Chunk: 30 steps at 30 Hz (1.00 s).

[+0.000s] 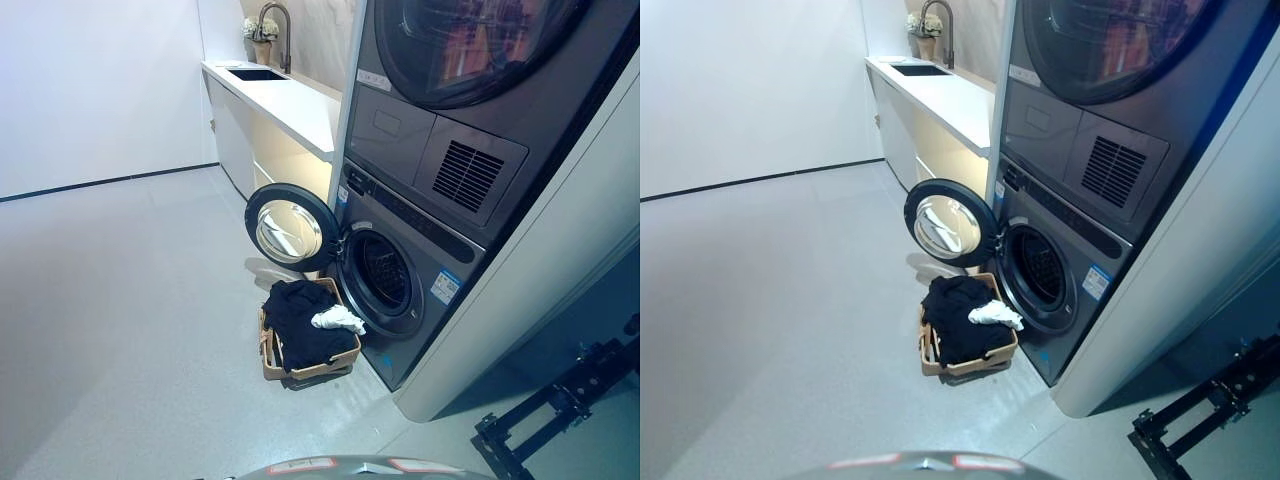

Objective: Put the clothes in the basket into the washing machine.

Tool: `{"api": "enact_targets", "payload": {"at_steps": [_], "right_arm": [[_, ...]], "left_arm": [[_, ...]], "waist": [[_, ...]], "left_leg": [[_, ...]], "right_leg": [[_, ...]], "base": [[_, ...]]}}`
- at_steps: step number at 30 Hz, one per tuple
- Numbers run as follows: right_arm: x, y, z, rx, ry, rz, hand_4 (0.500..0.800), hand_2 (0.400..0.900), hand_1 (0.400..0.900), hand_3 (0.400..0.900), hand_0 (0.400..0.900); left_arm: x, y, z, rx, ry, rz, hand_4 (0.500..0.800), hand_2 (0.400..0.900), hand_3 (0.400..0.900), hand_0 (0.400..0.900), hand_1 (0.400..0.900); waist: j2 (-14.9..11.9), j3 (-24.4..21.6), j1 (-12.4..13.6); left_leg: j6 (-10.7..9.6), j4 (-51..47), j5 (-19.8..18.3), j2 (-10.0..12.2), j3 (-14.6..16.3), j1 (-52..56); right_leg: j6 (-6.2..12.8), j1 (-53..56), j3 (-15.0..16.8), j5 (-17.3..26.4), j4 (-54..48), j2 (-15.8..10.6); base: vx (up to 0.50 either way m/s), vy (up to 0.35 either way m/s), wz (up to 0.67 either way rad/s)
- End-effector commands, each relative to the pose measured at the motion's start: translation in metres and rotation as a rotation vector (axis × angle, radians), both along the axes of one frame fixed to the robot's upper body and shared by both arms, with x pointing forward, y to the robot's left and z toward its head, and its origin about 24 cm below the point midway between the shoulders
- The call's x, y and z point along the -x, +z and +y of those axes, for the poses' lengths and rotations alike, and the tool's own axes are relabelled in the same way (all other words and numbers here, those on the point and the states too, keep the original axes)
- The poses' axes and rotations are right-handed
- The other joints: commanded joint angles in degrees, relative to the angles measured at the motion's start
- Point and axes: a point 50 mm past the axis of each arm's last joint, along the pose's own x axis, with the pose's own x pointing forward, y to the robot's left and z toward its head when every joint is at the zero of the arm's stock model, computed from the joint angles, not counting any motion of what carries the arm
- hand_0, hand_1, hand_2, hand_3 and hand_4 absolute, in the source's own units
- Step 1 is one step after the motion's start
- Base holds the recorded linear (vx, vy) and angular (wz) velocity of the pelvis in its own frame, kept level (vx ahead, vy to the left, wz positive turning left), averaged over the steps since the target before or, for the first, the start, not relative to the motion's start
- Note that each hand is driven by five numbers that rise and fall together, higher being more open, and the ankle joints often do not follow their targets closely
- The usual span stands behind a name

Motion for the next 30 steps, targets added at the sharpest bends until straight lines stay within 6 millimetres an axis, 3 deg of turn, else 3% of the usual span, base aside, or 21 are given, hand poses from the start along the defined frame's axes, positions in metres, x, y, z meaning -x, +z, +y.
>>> {"api": "enact_targets", "payload": {"at_steps": [1, 21, 30], "right_arm": [[-0.047, 0.009, -0.024, 0.076, 0.021, -0.108, 0.800, 0.900, 0.900, 0.900, 0.900], [-0.043, 0.010, -0.027, 0.087, 0.030, -0.098, 0.800, 0.900, 0.900, 0.900, 0.900], [-0.054, 0.012, -0.029, 0.092, 0.040, -0.127, 0.800, 0.900, 0.900, 0.900, 0.900]], "left_arm": [[-0.035, -0.001, -0.023, 0.045, -0.080, -0.064, 0.800, 0.900, 0.900, 0.900, 0.900], [-0.031, -0.002, -0.026, 0.045, -0.089, -0.052, 0.800, 0.900, 0.900, 0.900, 0.900], [-0.040, 0.000, -0.022, 0.033, -0.068, -0.084, 0.800, 0.900, 0.900, 0.900, 0.900]], "waist": [[3.3, 5.8, -0.4], [3.5, 6.0, -0.4], [3.8, 7.9, -0.5]], "left_leg": [[0.8, 0.4, -11.1, -3.0, 1.4, 5.6], [0.7, 0.4, -11.8, -2.9, 1.0, 7.2], [0.6, 0.4, -11.0, -2.6, 0.9, 6.4]], "right_leg": [[2.49, 5.2, 0.7, -9.3, 0.4, 1.8], [2.37, 6.9, 0.3, -10.0, 0.4, 1.9], [1.73, 5.8, 0.5, -9.5, 0.4, 2.1]], "base": [[0.00, 0.000, 0.00], [0.00, 0.000, 0.00], [-0.02, -0.047, -0.01]]}}
